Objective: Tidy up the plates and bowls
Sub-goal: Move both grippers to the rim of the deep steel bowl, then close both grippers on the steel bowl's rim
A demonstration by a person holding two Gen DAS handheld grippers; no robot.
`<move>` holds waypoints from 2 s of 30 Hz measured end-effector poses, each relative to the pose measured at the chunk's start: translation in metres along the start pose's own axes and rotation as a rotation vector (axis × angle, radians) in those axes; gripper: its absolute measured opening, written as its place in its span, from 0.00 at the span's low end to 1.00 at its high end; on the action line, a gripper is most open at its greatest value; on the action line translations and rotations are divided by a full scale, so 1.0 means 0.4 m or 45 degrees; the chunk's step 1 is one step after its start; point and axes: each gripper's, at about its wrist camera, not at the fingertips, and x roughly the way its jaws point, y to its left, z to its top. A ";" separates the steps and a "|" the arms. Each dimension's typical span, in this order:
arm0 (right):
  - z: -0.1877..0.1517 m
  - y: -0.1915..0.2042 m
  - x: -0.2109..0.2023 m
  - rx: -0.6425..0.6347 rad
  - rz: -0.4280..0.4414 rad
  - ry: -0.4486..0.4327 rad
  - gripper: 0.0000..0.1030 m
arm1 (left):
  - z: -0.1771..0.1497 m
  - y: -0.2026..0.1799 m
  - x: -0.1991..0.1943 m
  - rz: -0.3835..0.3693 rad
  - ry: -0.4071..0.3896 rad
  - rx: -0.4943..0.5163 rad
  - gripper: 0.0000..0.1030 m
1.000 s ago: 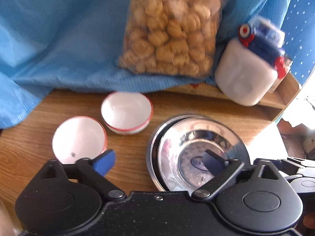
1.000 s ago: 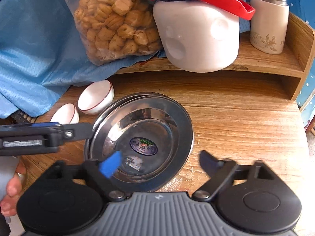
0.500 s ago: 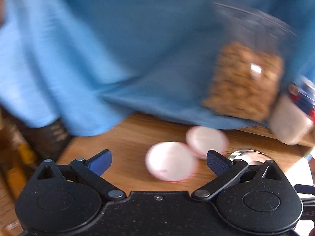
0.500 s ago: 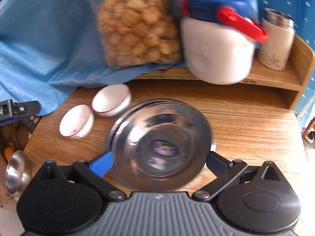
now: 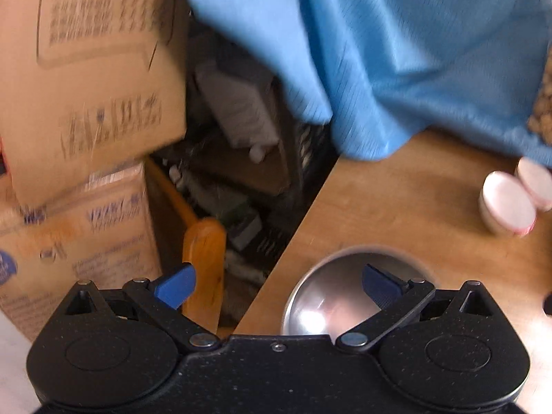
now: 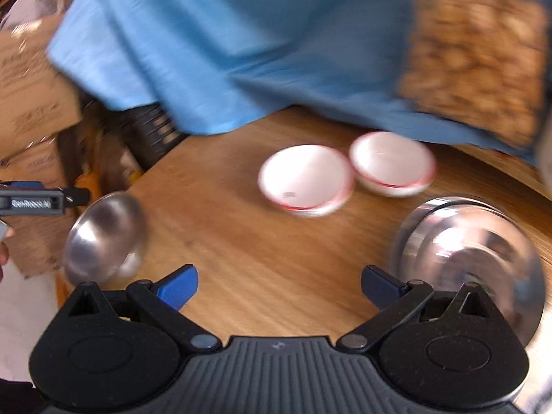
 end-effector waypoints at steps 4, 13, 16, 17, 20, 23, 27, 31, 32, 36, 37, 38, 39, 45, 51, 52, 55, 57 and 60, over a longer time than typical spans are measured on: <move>0.030 0.077 0.037 -0.083 0.057 0.031 1.00 | -0.036 0.033 0.021 -0.053 0.051 -0.018 0.99; 0.065 0.180 0.118 -0.204 0.079 0.114 1.00 | -0.072 0.059 0.054 -0.197 0.115 -0.086 0.99; 0.065 0.189 0.144 -0.207 0.057 0.148 1.00 | -0.077 0.055 0.064 -0.200 0.113 -0.088 0.99; 0.065 0.190 0.147 -0.206 0.055 0.154 1.00 | -0.078 0.056 0.064 -0.202 0.112 -0.089 0.99; 0.062 0.192 0.152 -0.206 0.047 0.160 1.00 | -0.084 0.057 0.071 -0.214 0.126 -0.088 0.99; 0.061 0.192 0.157 -0.191 0.039 0.171 1.00 | -0.087 0.059 0.076 -0.219 0.138 -0.092 0.95; 0.063 0.197 0.166 -0.167 0.012 0.174 0.94 | -0.087 0.063 0.084 -0.238 0.139 -0.096 0.78; 0.064 0.206 0.169 -0.170 0.030 0.175 0.81 | -0.085 0.081 0.097 -0.256 0.155 -0.121 0.66; 0.063 0.208 0.169 -0.172 0.034 0.174 0.79 | -0.084 0.086 0.098 -0.268 0.156 -0.129 0.64; 0.061 0.215 0.171 -0.171 0.034 0.158 0.64 | -0.079 0.092 0.102 -0.300 0.160 -0.133 0.52; 0.061 0.215 0.173 -0.169 0.039 0.160 0.63 | -0.078 0.092 0.103 -0.316 0.164 -0.139 0.48; 0.061 0.215 0.173 -0.168 0.044 0.163 0.60 | -0.078 0.090 0.102 -0.330 0.167 -0.142 0.45; 0.061 0.215 0.174 -0.168 0.047 0.165 0.59 | -0.078 0.088 0.102 -0.343 0.171 -0.144 0.41; 0.058 0.196 0.184 -0.101 0.110 0.194 0.45 | -0.087 0.059 0.103 -0.428 0.202 -0.137 0.19; 0.051 0.180 0.178 -0.075 0.174 0.202 0.13 | -0.090 0.025 0.095 -0.485 0.222 -0.137 0.15; 0.050 0.176 0.176 -0.078 0.169 0.202 0.13 | -0.090 0.020 0.093 -0.489 0.225 -0.140 0.15; 0.043 0.146 0.160 -0.046 0.167 0.203 0.12 | -0.087 0.003 0.090 -0.528 0.246 -0.163 0.13; 0.039 0.121 0.137 -0.027 0.154 0.190 0.11 | -0.077 -0.018 0.084 -0.555 0.255 -0.163 0.13; 0.032 0.079 0.097 -0.007 0.117 0.164 0.09 | -0.053 -0.070 0.072 -0.590 0.248 -0.109 0.13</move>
